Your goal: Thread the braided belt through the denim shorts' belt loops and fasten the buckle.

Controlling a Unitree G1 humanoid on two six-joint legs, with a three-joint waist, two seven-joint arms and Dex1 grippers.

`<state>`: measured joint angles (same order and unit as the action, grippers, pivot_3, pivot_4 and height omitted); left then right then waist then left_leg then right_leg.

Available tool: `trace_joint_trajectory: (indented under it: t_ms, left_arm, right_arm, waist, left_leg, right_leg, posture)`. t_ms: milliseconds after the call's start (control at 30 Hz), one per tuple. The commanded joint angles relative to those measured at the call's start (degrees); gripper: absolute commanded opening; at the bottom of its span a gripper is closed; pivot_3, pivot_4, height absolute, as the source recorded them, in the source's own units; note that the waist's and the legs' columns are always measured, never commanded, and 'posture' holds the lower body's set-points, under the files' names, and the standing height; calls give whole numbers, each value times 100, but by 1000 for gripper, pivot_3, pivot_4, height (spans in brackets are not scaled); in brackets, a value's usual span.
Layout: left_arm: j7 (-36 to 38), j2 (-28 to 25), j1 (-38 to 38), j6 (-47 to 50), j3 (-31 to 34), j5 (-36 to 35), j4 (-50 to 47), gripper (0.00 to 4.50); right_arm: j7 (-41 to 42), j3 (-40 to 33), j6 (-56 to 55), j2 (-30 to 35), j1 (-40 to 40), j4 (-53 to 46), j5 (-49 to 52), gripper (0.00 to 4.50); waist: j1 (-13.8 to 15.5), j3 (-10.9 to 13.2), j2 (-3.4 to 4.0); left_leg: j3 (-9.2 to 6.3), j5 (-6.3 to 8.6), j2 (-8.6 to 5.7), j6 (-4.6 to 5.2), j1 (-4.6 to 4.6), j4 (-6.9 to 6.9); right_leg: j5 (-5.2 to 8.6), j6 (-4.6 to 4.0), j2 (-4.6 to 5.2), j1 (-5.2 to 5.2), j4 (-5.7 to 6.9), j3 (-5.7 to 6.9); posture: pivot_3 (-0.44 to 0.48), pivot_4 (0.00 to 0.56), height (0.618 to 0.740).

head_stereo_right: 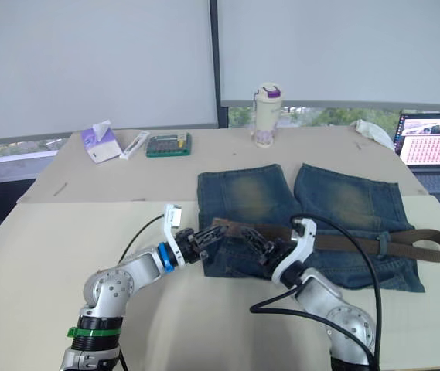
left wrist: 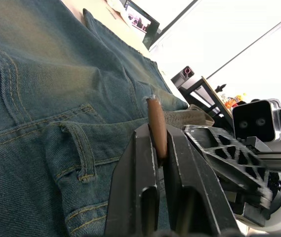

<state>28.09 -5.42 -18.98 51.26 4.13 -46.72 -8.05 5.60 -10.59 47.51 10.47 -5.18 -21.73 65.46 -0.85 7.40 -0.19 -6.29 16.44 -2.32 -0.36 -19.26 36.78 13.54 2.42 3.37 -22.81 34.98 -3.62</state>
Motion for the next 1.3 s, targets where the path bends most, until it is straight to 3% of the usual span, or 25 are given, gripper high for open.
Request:
trace_joint_trajectory:
  t_ms: [33, 133, 267, 500, 733, 1100, 1300]
  left_arm:
    - [242, -51, 89, -71, 37, -197, -179, 1488]
    - [115, -295, 138, -225, -125, 263, -95, 2482]
    - [493, -809, 244, -709, -326, 776, -39, 3787]
    - [1104, -1449, 149, -1402, -421, 1371, 454, 3787]
    - [1415, -1609, 109, -1817, -472, 1686, 633, 3787]
    - [1133, -913, 58, -1445, -493, 1613, 826, 3787]
    - [690, -615, -142, -1364, -67, 1524, 1222, 3787]
  right_arm:
    - [-13, -53, -62, 50, -91, -170, 73, 0]
    - [-329, -200, -39, 188, -103, -83, -86, 0]
    - [-590, -386, 92, 446, -72, 59, -90, 0]
    - [-785, -482, 245, 611, -132, 323, -61, 0]
    - [-1056, -145, 376, 252, -435, 559, -209, 0]
    - [-874, 479, 385, -367, -999, 975, -851, 0]
    - [-619, 731, 291, -699, -1246, 1192, -1150, 0]
  waist:
    - [-4, -1, 2]
    - [2, -1, 2]
    - [3, -1, 3]
    - [14, -2, 3]
    - [-1, -2, 2]
    - [-87, -6, 1]
    - [-163, -7, 1]
  left_leg:
    - [0, 0, 0, 0, 0, -1]
    - [1, 0, 0, 0, 0, -1]
    - [5, 0, -2, 0, 0, -1]
    - [10, 0, -1, 0, -1, -2]
    - [6, 0, 3, 1, 0, -3]
    - [4, 0, 17, 2, 0, -11]
    - [0, 0, 18, 2, -1, -11]
  right_leg:
    - [0, 0, 0, -1, 0, 0]
    - [0, -1, -1, -2, 1, 0]
    - [-1, -2, 0, -2, 0, -1]
    - [-1, -4, 1, -4, 0, -2]
    - [-2, -5, 0, -5, 1, -1]
    - [-12, -21, -13, -21, 8, -4]
    - [-13, -22, -15, -24, 12, -4]
  posture:
    - [0, 150, 740]
    - [0, 150, 740]
    - [0, 150, 740]
    - [0, 150, 740]
    - [0, 150, 740]
    - [0, 150, 740]
    - [0, 150, 740]
